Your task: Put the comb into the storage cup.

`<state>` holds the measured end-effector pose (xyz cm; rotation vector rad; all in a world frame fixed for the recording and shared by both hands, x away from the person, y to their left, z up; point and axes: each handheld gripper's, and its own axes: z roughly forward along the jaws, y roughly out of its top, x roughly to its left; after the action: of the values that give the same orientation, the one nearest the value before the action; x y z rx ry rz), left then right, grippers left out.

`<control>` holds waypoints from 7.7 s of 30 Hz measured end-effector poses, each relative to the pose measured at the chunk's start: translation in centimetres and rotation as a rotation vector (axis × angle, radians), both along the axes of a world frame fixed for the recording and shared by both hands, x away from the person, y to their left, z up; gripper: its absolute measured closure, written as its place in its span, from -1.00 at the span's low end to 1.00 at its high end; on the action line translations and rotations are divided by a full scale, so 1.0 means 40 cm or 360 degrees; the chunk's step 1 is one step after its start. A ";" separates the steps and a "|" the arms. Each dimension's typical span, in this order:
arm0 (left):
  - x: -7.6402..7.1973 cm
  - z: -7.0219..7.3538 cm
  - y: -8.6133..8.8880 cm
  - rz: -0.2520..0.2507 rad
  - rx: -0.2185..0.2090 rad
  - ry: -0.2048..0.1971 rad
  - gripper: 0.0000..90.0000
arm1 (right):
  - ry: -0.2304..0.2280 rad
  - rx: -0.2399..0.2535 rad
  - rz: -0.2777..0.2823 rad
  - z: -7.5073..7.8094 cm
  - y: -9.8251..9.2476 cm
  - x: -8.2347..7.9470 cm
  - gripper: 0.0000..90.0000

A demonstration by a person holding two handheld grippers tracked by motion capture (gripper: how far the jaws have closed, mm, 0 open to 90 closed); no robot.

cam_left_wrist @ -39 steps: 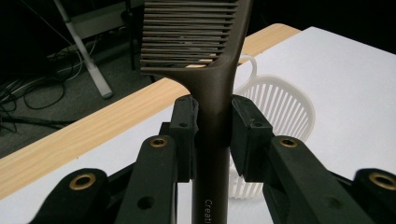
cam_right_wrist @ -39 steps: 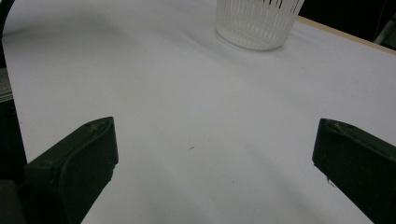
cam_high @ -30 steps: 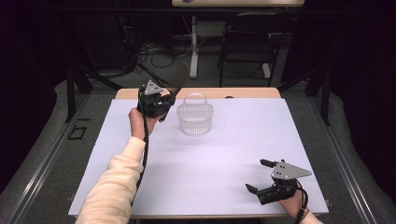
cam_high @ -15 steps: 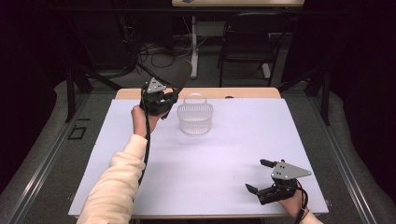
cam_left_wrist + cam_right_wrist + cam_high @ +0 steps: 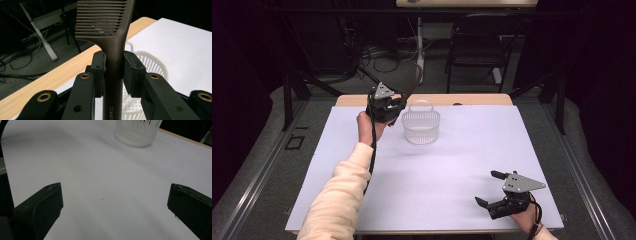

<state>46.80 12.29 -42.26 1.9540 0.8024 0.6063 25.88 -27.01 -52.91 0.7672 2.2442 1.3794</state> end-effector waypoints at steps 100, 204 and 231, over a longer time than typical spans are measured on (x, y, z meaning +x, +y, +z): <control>0.060 -0.074 -0.142 -0.0518 0.0158 -0.0118 0.60 | 0.0004 -0.0004 0.0006 0.000 -0.001 -0.001 -1.00; 0.101 -0.142 -0.154 -0.0602 0.0361 0.0169 -0.02 | 0.0013 -0.0005 0.0005 -0.002 -0.004 0.000 -1.00; 0.022 -0.051 -0.091 -0.0425 0.0266 0.0217 -1.00 | 0.0009 -0.0012 0.0006 -0.001 -0.003 0.001 -1.00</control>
<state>47.69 8.66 -44.31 2.2287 0.5726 0.3931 25.90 -27.14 -52.96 0.7657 2.2549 1.3710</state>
